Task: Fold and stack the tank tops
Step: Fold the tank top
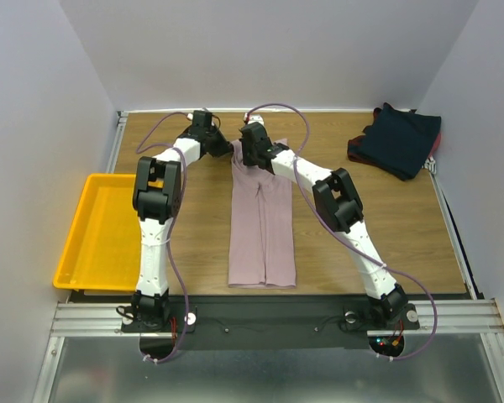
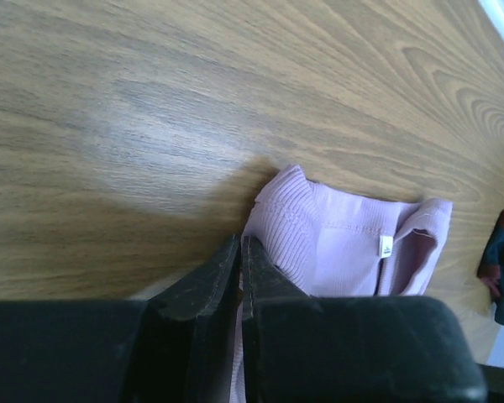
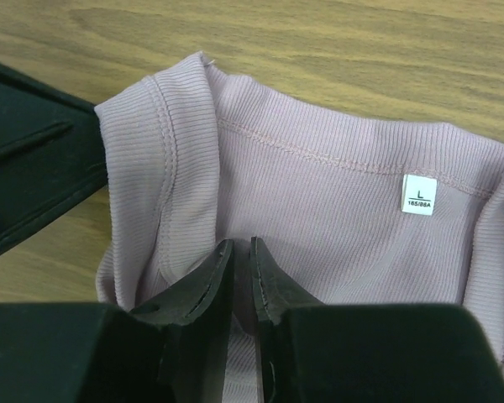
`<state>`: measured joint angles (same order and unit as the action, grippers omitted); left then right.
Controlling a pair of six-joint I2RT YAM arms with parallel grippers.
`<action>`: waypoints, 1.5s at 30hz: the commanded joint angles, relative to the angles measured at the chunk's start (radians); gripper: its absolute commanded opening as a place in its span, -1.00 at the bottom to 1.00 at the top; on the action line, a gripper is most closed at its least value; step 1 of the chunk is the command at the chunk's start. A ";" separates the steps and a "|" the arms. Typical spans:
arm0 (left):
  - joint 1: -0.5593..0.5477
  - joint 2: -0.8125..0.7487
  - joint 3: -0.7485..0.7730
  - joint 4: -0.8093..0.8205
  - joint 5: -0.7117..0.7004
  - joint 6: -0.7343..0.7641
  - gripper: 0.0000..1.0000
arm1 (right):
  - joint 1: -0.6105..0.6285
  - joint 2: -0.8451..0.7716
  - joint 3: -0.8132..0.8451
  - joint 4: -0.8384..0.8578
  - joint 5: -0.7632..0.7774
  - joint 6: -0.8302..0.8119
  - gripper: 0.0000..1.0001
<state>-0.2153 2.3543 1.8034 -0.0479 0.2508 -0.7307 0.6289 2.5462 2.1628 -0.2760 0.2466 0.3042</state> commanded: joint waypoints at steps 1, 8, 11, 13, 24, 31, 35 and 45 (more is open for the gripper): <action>-0.002 -0.128 -0.036 0.042 0.002 -0.015 -0.66 | 0.000 -0.057 0.006 0.031 -0.021 0.021 -0.56; -0.002 -0.138 -0.042 0.071 -0.002 -0.018 -0.66 | -0.011 -0.050 0.016 0.031 0.003 0.070 -0.45; -0.002 -0.124 -0.036 0.074 0.007 -0.021 -0.67 | -0.014 -0.072 -0.012 0.032 0.032 0.093 -0.45; -0.002 -0.124 -0.039 0.074 0.007 -0.019 -0.67 | -0.014 -0.083 -0.020 0.032 0.042 0.102 -0.46; 0.001 -0.121 -0.029 0.102 0.027 -0.015 -0.67 | -0.024 -0.081 0.028 0.037 0.007 0.127 -0.47; 0.001 -0.124 -0.035 0.103 0.027 -0.015 -0.67 | -0.064 -0.035 0.084 0.041 -0.090 0.234 -0.47; 0.001 -0.113 -0.027 0.103 0.025 -0.009 -0.65 | -0.074 -0.017 0.098 0.063 -0.148 0.265 -0.47; -0.044 -0.015 0.109 0.108 0.079 0.053 -0.09 | -0.080 -0.093 0.014 0.078 -0.139 0.246 -0.39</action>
<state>-0.2287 2.3268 1.8481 0.0257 0.2913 -0.7204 0.5465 2.5404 2.2063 -0.2462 0.1181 0.5514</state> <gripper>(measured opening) 0.429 0.297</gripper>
